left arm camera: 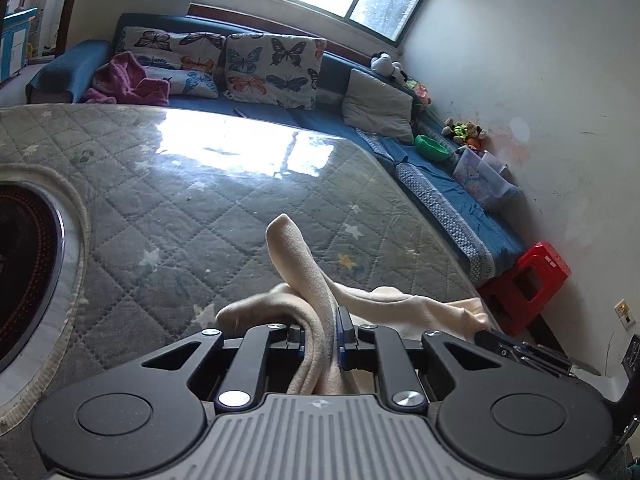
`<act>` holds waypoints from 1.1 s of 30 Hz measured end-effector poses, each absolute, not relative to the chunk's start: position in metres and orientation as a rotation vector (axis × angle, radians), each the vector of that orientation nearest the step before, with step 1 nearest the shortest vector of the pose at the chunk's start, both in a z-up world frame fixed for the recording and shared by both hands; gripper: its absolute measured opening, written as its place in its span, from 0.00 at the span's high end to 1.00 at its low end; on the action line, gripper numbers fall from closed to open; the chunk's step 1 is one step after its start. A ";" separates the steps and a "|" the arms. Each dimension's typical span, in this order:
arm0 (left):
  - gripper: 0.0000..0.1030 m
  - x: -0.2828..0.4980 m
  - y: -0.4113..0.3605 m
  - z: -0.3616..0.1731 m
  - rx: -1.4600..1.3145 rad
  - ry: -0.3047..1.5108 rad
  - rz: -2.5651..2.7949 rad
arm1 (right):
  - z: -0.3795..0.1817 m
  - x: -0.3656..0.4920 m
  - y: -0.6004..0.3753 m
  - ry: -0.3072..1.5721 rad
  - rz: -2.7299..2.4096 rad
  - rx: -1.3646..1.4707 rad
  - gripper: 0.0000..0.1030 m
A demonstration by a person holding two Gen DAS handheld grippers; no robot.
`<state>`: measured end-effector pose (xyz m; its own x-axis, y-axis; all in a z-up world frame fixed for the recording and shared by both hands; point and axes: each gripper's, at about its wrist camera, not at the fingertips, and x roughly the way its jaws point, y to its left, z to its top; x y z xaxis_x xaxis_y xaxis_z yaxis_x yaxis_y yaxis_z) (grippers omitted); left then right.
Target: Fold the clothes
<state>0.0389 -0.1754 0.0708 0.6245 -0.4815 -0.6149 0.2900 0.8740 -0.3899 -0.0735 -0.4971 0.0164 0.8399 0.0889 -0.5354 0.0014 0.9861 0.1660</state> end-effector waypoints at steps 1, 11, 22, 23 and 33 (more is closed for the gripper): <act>0.86 0.039 -0.178 0.073 -0.265 0.776 -0.459 | 0.023 -0.076 -0.497 0.556 0.041 0.147 0.92; 0.86 0.042 -0.216 0.081 -0.310 0.767 -0.569 | 0.060 -0.084 -0.530 0.511 -0.072 0.037 0.92; 0.85 0.051 -0.211 0.015 -0.391 1.121 -0.616 | 0.010 -0.082 -0.544 0.720 -0.129 -0.010 0.92; 0.86 0.051 -0.210 0.016 -0.387 1.120 -0.618 | 0.008 -0.083 -0.544 0.725 -0.129 -0.010 0.92; 0.74 0.038 -0.202 0.030 -0.221 1.057 -0.610 | 0.006 -0.081 -0.534 0.731 -0.102 -0.026 0.83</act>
